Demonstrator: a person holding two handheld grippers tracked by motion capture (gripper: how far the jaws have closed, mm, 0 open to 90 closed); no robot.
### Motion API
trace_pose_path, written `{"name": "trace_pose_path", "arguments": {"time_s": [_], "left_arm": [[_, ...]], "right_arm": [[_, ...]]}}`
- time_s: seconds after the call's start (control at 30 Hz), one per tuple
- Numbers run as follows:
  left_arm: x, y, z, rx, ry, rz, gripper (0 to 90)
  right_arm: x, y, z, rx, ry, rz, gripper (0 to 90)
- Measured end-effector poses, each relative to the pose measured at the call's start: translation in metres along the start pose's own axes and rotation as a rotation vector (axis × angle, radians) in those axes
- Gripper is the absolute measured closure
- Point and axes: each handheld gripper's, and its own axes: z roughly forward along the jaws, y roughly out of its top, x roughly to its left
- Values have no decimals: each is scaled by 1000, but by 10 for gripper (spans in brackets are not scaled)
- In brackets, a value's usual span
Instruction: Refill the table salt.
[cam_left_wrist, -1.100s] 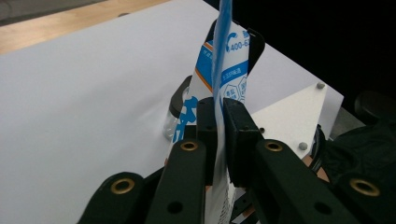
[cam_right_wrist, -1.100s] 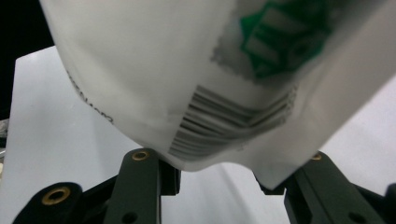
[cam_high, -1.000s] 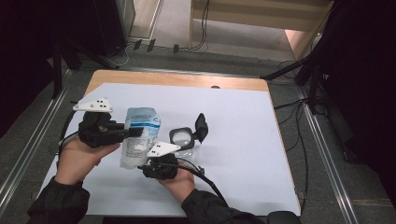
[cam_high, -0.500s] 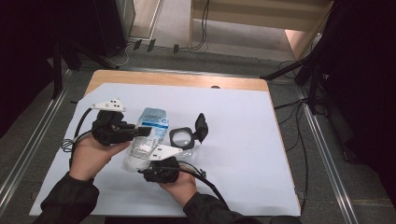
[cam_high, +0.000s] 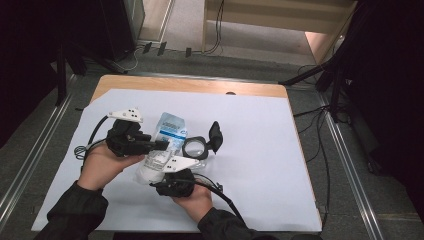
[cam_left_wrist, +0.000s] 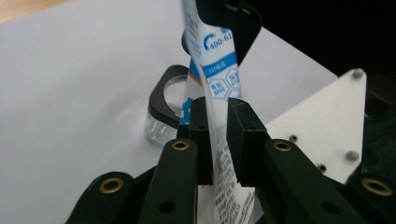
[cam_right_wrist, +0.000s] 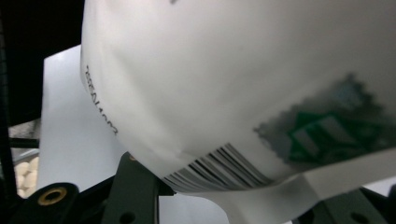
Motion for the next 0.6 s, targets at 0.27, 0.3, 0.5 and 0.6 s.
{"name": "trace_pose_path", "arguments": {"time_s": [0.27, 0.3, 0.5, 0.6], "left_arm": [[5, -3, 0, 25, -38, 2, 754], [6, -4, 0, 33, -48, 0, 743], [7, -4, 3, 35, -25, -18, 852], [6, -3, 4, 43, -5, -20, 887]], "right_arm": [[-2, -2, 0, 7, 14, 18, 601], [-2, -2, 0, 8, 13, 19, 602], [-2, -5, -1, 6, 25, 35, 603], [-2, -5, -1, 7, 30, 42, 602]]}}
